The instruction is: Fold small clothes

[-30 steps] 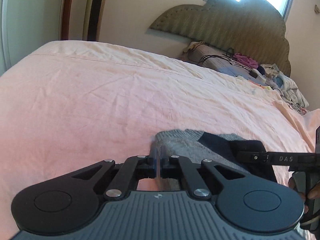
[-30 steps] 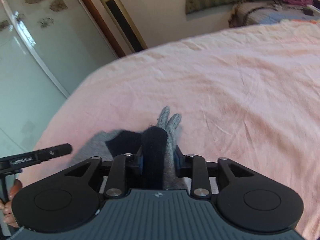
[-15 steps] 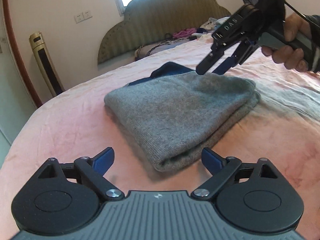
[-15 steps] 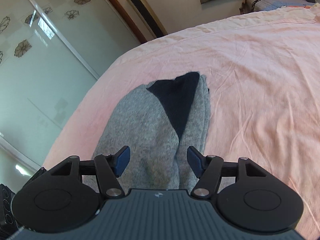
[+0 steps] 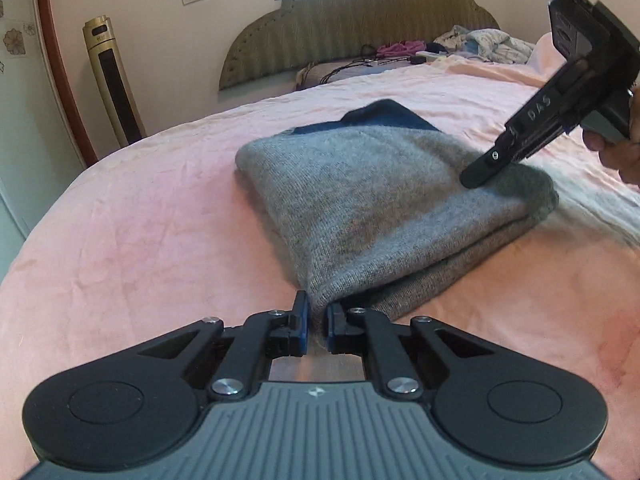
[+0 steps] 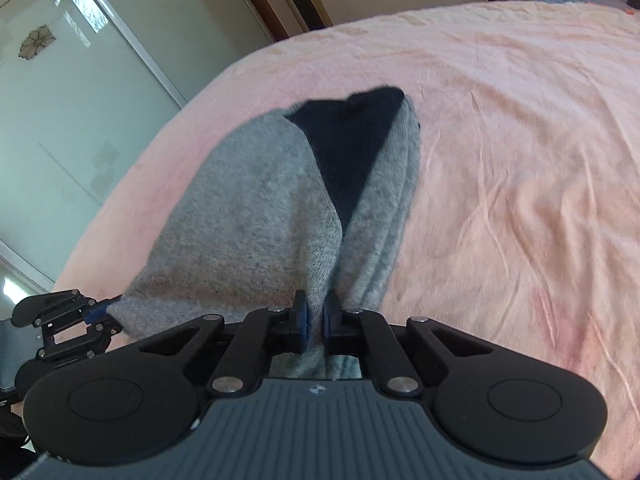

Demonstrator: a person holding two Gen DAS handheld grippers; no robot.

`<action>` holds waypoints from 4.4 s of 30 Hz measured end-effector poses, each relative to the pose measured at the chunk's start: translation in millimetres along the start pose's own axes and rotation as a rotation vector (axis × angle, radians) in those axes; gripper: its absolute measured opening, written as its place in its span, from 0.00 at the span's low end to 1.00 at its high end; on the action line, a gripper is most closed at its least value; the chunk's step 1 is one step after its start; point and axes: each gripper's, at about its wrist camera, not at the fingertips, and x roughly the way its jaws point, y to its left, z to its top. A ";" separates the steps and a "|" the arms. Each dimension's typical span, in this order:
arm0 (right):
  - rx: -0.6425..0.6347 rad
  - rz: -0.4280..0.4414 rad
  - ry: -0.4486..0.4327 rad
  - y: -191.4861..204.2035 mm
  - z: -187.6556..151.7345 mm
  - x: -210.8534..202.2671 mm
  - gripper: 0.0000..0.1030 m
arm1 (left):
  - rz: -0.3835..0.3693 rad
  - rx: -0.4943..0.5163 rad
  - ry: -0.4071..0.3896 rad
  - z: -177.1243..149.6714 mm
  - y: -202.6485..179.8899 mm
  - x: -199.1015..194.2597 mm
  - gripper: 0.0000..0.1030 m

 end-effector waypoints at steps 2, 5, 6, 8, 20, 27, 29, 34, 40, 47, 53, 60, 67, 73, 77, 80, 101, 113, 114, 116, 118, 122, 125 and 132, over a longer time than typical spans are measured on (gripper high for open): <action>0.033 0.032 -0.008 -3.3 1.7 -2.9 0.08 | 0.011 0.011 -0.016 3.7 -4.6 -6.0 0.08; 0.084 0.090 -0.080 -6.9 18.2 -19.8 0.43 | 0.028 0.015 -0.012 5.0 -7.6 -5.2 0.10; 0.086 0.098 -0.120 -8.2 26.7 -25.2 0.60 | 0.035 0.018 -0.005 4.4 -9.4 -2.4 0.11; 0.111 0.093 -0.161 -13.9 47.0 -26.5 0.64 | 0.048 0.021 -0.008 3.3 -13.2 0.5 0.11; 0.165 -0.041 -0.079 -49.2 124.6 68.1 0.17 | 0.052 0.012 -0.031 1.0 -17.6 5.7 0.11; 0.252 0.008 -0.103 -54.5 97.5 39.6 0.61 | -0.196 -0.271 0.022 -3.5 33.2 -11.7 0.16; 0.270 0.113 -0.146 -59.1 77.7 10.0 0.78 | -0.370 -0.487 0.062 -11.4 64.8 -15.3 0.67; 0.345 0.235 -0.065 -78.3 24.4 -25.5 0.83 | -0.543 -0.932 0.097 -21.0 113.8 19.0 0.99; 0.341 0.298 0.061 -49.8 -11.2 -8.0 0.66 | -0.639 -0.929 0.206 13.5 96.2 73.2 0.58; 0.297 0.300 0.061 -31.5 -29.1 -9.4 0.20 | -0.602 -0.822 0.218 21.3 81.6 52.5 0.12; 0.249 0.268 0.096 -19.6 -68.5 -26.6 0.19 | -0.563 -0.708 0.234 -5.5 72.4 34.5 0.17; 0.281 0.277 -0.148 -41.0 -22.7 -79.1 0.65 | -0.238 -0.454 -0.013 53.0 83.9 -8.8 0.79; 0.206 0.015 -0.110 -31.6 83.1 6.7 0.56 | -0.145 -0.083 0.010 88.6 5.2 61.5 0.79; 0.057 -0.122 -0.042 -33.6 75.2 42.5 0.11 | -0.120 0.014 -0.066 68.3 -1.0 69.1 0.80; 0.060 -0.190 -0.104 -19.1 70.7 24.3 0.22 | -0.109 -0.014 -0.020 74.8 -4.2 57.7 0.79; 0.013 -0.167 -0.204 18.8 61.1 -3.2 0.28 | -0.098 -0.020 -0.021 72.6 -6.6 60.5 0.79; -0.146 -0.162 -0.079 47.5 27.1 28.8 0.47 | -0.090 -0.079 -0.032 68.4 0.2 43.8 0.79; -0.002 -0.141 -0.049 23.5 13.4 7.9 0.38 | -0.149 -0.312 0.028 36.6 35.6 32.3 0.79; -0.042 -0.153 -0.056 25.3 9.9 7.6 0.31 | -0.156 -0.317 0.031 34.0 35.4 31.0 0.79; -0.005 -0.126 -0.053 17.2 10.5 0.1 0.20 | -0.195 -0.372 0.064 27.6 42.0 31.6 0.79; 0.024 -0.110 -0.056 8.4 8.7 -3.8 0.15 | -0.242 -0.433 0.089 19.4 47.4 34.2 0.78; 0.013 -0.124 -0.071 13.5 5.1 -0.8 0.17 | -0.182 -0.329 0.086 21.7 33.5 31.5 0.72; 0.085 -0.087 -0.078 12.0 3.9 -15.4 0.45 | -0.158 -0.283 0.056 21.0 33.7 4.9 0.71; 0.156 -0.014 -0.106 5.4 -45.0 -64.6 0.65 | -0.114 -0.130 -0.001 -16.6 4.6 -33.8 0.72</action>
